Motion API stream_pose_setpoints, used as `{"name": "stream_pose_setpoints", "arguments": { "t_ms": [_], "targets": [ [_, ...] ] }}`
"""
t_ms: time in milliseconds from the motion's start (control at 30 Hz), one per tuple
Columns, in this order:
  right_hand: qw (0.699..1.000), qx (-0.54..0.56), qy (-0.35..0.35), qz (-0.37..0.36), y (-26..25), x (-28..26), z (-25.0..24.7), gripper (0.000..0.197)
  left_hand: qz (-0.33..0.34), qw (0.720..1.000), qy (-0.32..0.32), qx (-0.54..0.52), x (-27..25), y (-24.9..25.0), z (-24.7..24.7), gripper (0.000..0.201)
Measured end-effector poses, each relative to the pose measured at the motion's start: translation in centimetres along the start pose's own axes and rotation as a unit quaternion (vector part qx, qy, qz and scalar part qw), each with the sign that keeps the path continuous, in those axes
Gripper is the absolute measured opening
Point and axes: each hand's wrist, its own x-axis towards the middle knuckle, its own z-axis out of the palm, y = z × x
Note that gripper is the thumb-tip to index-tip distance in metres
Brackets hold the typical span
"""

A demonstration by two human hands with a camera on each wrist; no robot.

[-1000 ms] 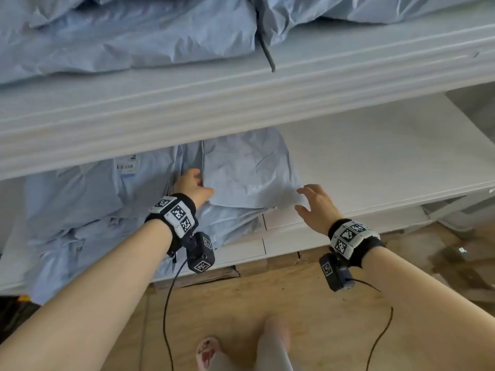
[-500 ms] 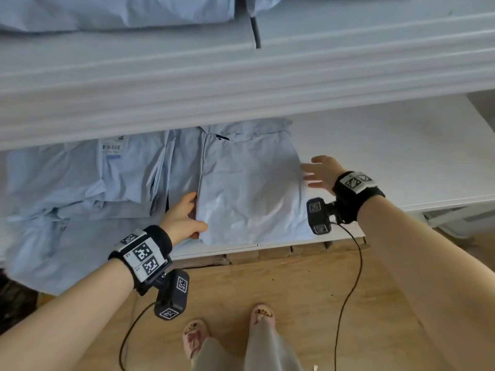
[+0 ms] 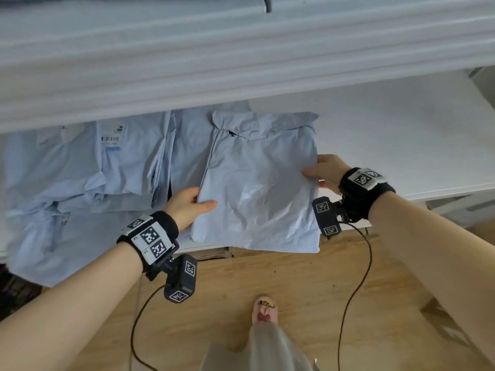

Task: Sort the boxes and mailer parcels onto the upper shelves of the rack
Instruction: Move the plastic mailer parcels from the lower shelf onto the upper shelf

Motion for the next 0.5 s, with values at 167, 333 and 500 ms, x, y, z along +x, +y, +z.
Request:
{"name": "stream_pose_setpoints", "arguments": {
  "t_ms": [167, 333, 500],
  "targets": [
    [0.999, 0.0, 0.01, -0.041, 1.7, -5.4, -0.9, 0.037, -0.009, 1.0, -0.017, 0.005, -0.8, -1.0, -0.1, 0.026],
    [0.995, -0.054, 0.037, -0.078, 3.3, -11.1, -0.5, 0.038, -0.011, 0.998, -0.049, 0.036, -3.4, -2.9, -0.3, 0.034],
    [0.983, -0.112, 0.049, -0.136, 4.3, -17.3, 0.7, 0.033, 0.018, 0.995, -0.054, 0.084, -7.5, -4.8, -1.4, 0.024]
  ]
}}
